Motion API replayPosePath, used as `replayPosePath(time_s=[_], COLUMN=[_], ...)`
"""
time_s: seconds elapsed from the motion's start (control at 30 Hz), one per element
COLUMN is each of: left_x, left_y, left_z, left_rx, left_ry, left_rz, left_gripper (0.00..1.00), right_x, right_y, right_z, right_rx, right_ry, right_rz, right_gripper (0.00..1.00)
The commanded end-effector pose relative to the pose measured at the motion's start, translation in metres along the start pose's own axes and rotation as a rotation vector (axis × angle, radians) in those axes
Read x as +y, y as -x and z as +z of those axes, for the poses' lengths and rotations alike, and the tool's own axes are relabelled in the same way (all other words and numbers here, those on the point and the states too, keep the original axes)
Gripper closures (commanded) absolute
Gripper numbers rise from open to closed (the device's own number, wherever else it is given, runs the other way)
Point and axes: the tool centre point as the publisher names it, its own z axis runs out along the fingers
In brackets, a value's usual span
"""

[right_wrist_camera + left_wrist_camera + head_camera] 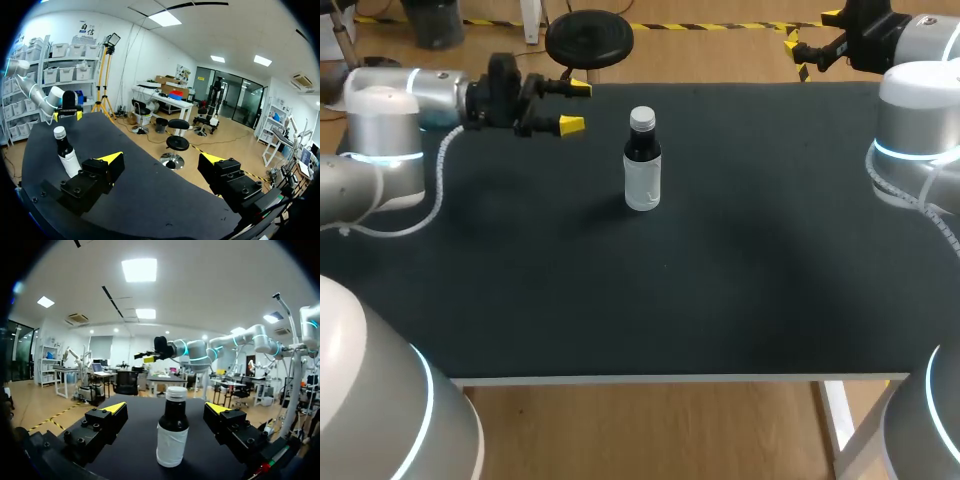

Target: Unscrew the bottle cap

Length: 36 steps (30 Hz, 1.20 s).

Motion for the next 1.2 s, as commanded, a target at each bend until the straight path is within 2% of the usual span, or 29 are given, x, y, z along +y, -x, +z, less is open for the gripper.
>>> replayPosePath(time_s=[0.03, 0.43, 0.47, 0.53, 0.57, 0.63, 0.67, 0.83, 1.2], left_x=[0.013, 0.03, 0.031, 0.032, 0.032, 0.032, 0.031, 0.031, 0.031], left_y=[0.004, -0.006, -0.007, -0.006, -0.006, -0.006, -0.007, -0.005, -0.003], left_z=[0.014, 0.041, 0.043, 0.047, 0.05, 0.053, 0.054, 0.059, 0.07], left_rx=[0.106, 0.2, 0.178, 0.202, 0.175, 0.21, 0.193, 0.212, 0.22], left_ry=[-0.011, -0.024, 0.008, -0.004, 0.03, 0.007, 0.024, 0.004, 0.015], left_rz=[-0.006, -0.015, -0.008, -0.006, 0.001, 0.004, 0.01, 0.01, 0.011], left_gripper=[0.0, 0.0, 0.0, 0.0, 0.0, 0.0, 0.0, 0.0, 0.0], right_x=[0.0, 0.0, 0.0, 0.0, 0.0, 0.0, 0.0, 0.0, 0.0], right_y=[0.0, 0.0, 0.0, 0.0, 0.0, 0.0, 0.0, 0.0, 0.0], right_z=[0.0, 0.0, 0.0, 0.0, 0.0, 0.0, 0.0, 0.0, 0.0], right_rx=[0.0, 0.0, 0.0, 0.0, 0.0, 0.0, 0.0, 0.0, 0.0], right_ry=[0.0, 0.0, 0.0, 0.0, 0.0, 0.0, 0.0, 0.0, 0.0], right_rz=[0.0, 0.0, 0.0, 0.0, 0.0, 0.0, 0.0, 0.0, 0.0], right_gripper=[0.0, 0.0, 0.0, 0.0, 0.0, 0.0, 0.0, 0.0, 0.0])
